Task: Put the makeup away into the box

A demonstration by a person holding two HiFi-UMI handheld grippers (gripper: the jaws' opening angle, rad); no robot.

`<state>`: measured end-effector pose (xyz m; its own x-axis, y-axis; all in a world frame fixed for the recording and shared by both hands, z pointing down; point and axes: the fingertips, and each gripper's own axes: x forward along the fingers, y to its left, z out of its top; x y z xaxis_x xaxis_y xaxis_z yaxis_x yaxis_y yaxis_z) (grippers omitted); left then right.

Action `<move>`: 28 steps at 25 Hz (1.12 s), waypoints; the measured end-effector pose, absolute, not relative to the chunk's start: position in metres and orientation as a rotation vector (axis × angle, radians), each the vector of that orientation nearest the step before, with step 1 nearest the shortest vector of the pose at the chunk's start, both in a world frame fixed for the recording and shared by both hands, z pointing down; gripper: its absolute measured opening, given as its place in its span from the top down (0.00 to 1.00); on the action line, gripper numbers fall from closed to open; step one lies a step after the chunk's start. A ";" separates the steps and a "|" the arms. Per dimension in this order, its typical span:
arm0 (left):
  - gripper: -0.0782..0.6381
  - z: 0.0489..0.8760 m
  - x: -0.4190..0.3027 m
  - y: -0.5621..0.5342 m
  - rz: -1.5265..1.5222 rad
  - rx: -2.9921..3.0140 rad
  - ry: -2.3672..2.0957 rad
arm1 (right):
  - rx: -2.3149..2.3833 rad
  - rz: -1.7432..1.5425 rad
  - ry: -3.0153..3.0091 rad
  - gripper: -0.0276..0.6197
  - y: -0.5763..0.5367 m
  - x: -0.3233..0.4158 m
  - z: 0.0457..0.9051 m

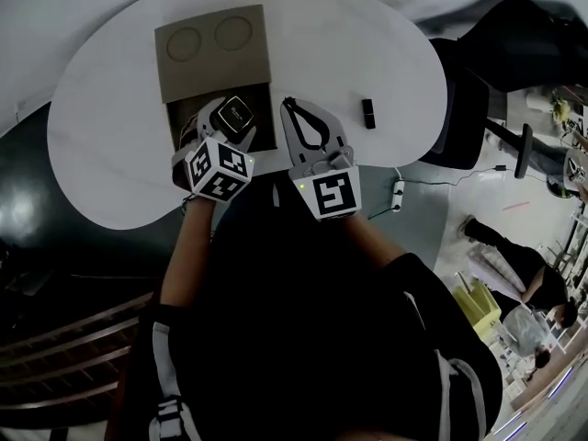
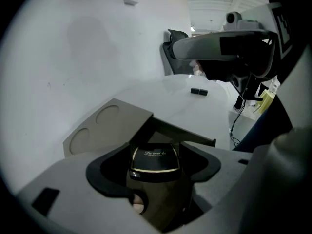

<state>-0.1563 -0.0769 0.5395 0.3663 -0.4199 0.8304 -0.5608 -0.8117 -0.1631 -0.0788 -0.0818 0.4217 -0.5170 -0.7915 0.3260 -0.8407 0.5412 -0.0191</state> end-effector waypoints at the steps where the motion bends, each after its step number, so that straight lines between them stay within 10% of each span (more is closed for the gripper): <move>1: 0.44 0.543 -0.157 -0.076 1.435 2.468 -0.886 | 1.361 0.255 -2.500 0.92 -0.082 -0.079 0.423; 28: 0.44 0.556 -0.180 -0.074 1.599 2.448 -0.825 | 1.391 0.267 -2.478 0.92 -0.080 -0.068 0.426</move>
